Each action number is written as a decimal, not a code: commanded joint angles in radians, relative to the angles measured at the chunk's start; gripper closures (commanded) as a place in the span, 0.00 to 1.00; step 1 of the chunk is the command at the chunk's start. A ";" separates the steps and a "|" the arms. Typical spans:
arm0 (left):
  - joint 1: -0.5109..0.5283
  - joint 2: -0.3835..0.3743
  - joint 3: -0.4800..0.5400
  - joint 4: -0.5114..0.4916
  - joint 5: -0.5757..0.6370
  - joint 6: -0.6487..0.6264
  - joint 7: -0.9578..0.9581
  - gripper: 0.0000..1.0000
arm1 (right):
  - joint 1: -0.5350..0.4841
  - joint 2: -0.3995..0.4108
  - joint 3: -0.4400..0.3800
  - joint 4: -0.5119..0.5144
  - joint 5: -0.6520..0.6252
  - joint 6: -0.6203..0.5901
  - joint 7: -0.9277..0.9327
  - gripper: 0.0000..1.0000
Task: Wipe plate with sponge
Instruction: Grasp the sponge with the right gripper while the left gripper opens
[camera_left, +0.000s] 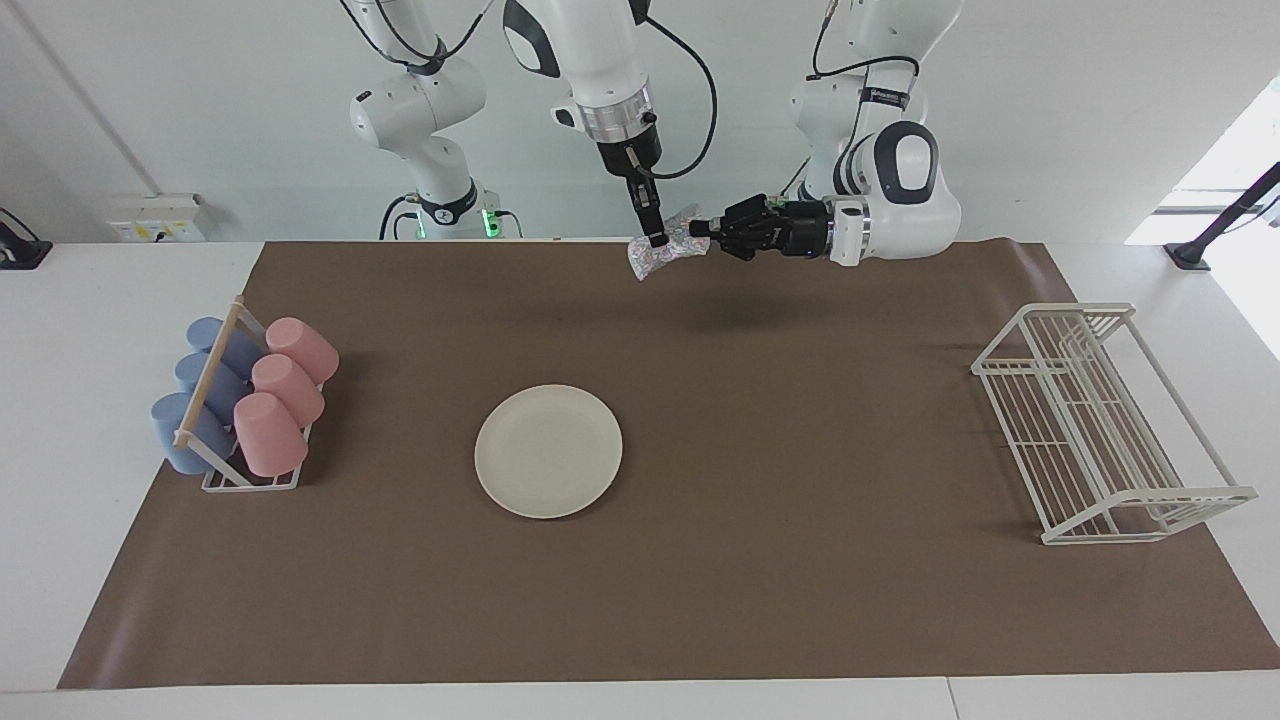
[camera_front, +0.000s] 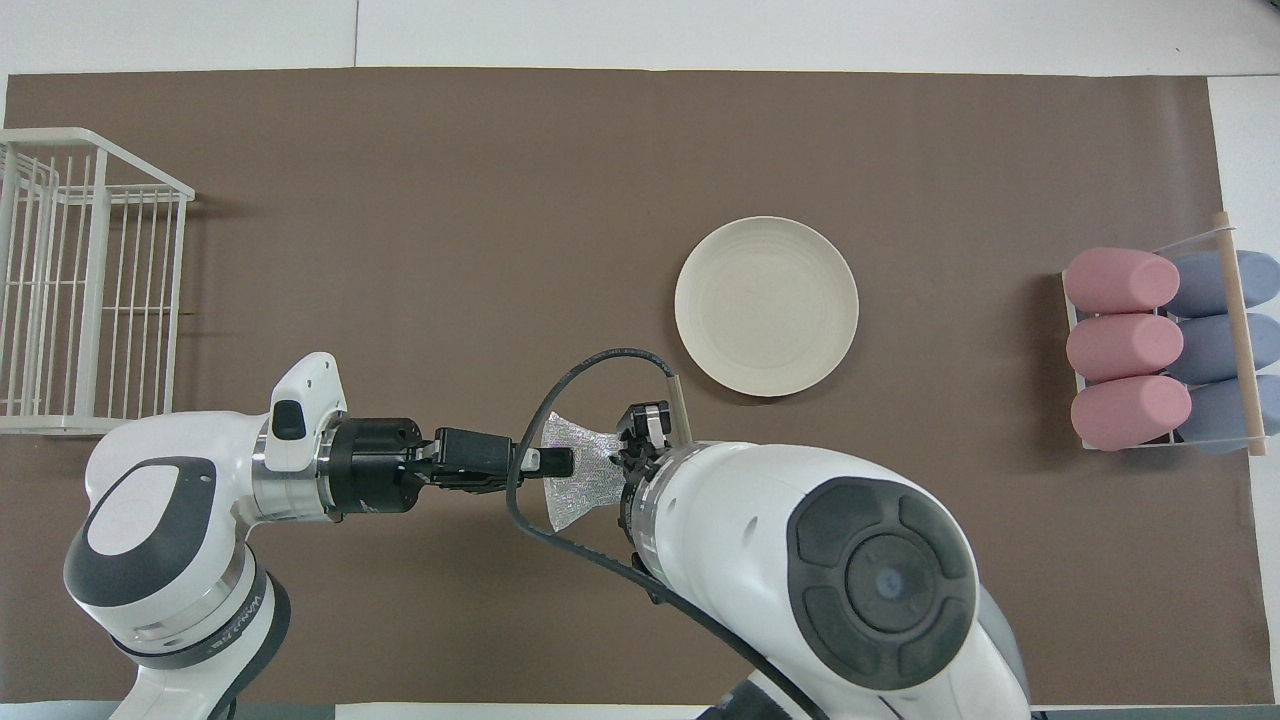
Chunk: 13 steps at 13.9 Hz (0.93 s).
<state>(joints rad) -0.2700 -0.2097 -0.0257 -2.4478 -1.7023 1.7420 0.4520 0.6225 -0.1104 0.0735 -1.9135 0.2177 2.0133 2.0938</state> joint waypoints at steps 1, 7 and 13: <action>-0.011 -0.034 0.012 -0.033 -0.014 0.008 0.002 1.00 | -0.004 -0.023 0.003 -0.030 0.031 0.031 0.002 1.00; -0.008 -0.034 0.012 -0.034 0.007 0.002 -0.006 0.79 | -0.004 -0.021 0.003 -0.029 0.029 0.033 -0.001 1.00; 0.004 -0.048 0.013 -0.020 0.079 0.016 -0.118 0.00 | -0.023 -0.018 0.003 -0.032 0.020 0.035 -0.111 1.00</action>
<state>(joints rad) -0.2694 -0.2246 -0.0215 -2.4546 -1.6699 1.7411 0.3653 0.6216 -0.1105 0.0735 -1.9166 0.2198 2.0298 2.0566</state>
